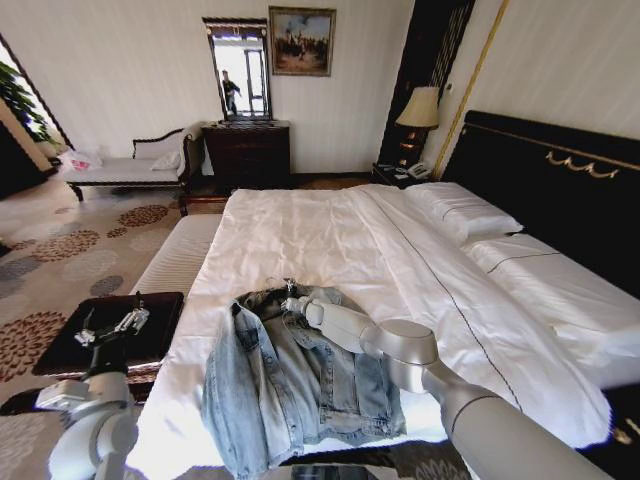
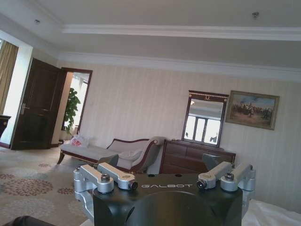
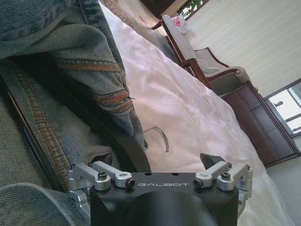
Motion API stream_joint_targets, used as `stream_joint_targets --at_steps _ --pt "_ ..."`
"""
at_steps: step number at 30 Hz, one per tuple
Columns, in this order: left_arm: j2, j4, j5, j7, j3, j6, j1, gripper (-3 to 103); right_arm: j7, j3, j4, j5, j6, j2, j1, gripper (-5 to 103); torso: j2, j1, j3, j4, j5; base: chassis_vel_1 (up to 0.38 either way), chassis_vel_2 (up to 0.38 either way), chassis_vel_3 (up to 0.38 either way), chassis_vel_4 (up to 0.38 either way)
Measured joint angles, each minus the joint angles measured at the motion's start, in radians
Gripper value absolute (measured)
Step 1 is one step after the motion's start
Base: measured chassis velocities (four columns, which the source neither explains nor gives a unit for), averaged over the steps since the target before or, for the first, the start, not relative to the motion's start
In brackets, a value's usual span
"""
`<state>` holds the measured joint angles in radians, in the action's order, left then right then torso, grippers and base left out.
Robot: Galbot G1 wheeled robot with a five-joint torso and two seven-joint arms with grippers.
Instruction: Pick up the clothes from the bed and hang them on the clothes hanger.
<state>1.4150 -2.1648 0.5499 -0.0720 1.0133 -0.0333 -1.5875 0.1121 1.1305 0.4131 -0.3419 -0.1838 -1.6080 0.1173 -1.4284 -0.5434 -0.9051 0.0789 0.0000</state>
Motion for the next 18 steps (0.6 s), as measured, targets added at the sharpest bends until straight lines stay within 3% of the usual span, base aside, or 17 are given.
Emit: stream_joint_targets --at_steps 18 --pt "0.006 -0.008 0.000 0.000 0.001 -0.002 -0.009 100 0.000 0.000 0.009 0.010 -0.030 0.000 0.001 100 0.000 0.000 0.000 0.0000 0.0000 -0.012 0.009 0.012 -0.010"
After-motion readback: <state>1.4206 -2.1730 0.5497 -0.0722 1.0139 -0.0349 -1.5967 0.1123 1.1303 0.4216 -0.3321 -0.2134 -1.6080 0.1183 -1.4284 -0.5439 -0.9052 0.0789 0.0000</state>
